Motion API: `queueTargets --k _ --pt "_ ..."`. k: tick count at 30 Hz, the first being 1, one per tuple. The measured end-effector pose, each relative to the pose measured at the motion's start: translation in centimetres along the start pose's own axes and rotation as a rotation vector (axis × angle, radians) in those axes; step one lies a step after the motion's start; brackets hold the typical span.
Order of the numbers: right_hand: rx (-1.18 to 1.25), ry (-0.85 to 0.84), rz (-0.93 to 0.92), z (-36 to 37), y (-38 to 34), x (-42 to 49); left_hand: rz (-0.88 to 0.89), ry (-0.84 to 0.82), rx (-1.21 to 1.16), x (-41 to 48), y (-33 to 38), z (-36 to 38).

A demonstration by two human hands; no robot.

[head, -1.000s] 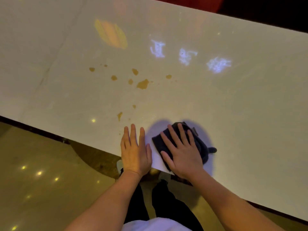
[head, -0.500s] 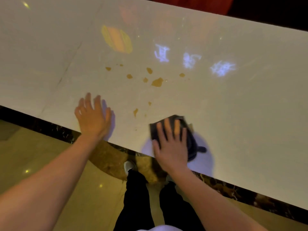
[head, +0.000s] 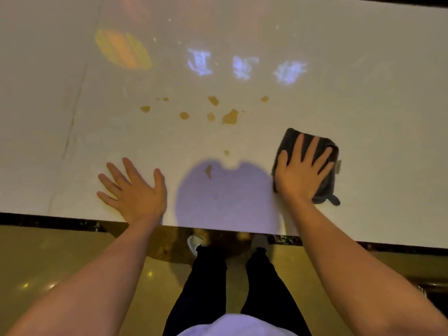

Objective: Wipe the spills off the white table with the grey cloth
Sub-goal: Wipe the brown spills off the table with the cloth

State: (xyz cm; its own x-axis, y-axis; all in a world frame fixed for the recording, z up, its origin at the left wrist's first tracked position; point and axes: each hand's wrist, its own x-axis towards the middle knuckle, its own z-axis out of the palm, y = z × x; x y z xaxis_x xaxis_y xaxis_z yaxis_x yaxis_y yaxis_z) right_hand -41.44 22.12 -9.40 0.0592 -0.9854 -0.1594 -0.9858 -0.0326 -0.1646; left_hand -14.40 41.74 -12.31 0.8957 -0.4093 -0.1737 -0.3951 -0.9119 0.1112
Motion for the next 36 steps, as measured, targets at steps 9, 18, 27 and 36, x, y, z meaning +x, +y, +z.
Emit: queueTargets --k 9,18,27,36 --pt "-0.078 -0.176 -1.091 2.5 -3.0 -8.0 -0.036 -0.059 0.048 -0.1 0.4 -0.8" --pt "0.020 0.024 0.116 0.0 -0.8 2.8 -0.048 -0.021 0.044 0.0 0.5 -0.5" --pt "-0.083 -0.232 -1.376 3.1 -5.0 -7.6 -0.043 -0.033 0.082 -0.3 0.6 -0.9" --pt "-0.013 0.007 -0.001 0.7 -4.6 4.2 -0.059 -0.028 0.068 0.0 0.4 -0.6"
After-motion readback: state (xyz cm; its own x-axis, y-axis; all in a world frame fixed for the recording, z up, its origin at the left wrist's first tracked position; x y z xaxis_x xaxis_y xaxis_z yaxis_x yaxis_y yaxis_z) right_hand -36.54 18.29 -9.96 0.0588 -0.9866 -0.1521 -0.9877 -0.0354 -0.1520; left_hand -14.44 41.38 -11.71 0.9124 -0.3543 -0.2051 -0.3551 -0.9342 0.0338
